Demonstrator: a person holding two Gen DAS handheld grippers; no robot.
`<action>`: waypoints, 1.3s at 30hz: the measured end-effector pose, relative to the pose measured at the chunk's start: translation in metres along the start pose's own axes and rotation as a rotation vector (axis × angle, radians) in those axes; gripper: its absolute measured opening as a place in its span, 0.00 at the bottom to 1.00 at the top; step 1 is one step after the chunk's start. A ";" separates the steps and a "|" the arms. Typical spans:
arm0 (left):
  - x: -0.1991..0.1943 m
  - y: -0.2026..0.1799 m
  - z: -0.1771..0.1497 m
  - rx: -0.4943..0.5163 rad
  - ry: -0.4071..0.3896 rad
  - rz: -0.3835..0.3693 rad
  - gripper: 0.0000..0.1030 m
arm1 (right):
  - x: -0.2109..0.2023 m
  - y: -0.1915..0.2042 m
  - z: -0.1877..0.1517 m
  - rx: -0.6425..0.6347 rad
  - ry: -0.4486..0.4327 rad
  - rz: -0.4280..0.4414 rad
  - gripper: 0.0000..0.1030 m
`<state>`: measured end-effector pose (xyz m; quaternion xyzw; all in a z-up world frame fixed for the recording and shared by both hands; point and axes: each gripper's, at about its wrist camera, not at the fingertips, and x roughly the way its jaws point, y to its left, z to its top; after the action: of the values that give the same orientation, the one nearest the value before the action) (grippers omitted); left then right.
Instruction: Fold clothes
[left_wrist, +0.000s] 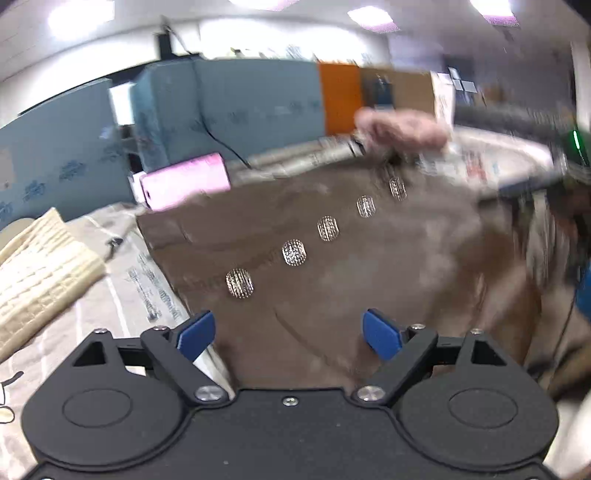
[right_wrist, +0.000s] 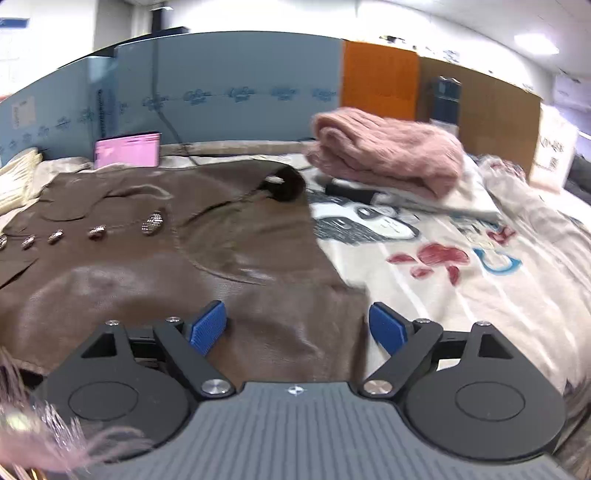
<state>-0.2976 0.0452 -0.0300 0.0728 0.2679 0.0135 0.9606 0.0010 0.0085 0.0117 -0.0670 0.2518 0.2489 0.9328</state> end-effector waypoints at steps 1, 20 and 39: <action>-0.001 0.000 -0.001 -0.002 -0.003 0.009 0.90 | -0.001 -0.002 0.000 0.008 -0.007 -0.003 0.81; 0.009 0.017 0.004 -0.152 0.073 0.146 1.00 | -0.072 0.082 -0.019 -0.549 -0.111 0.515 0.89; 0.003 0.017 0.002 -0.159 0.075 0.131 1.00 | -0.075 0.130 -0.079 -0.875 -0.304 0.412 0.91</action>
<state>-0.2943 0.0619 -0.0276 0.0132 0.2962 0.1000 0.9498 -0.1541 0.0697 -0.0189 -0.3637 -0.0067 0.5170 0.7749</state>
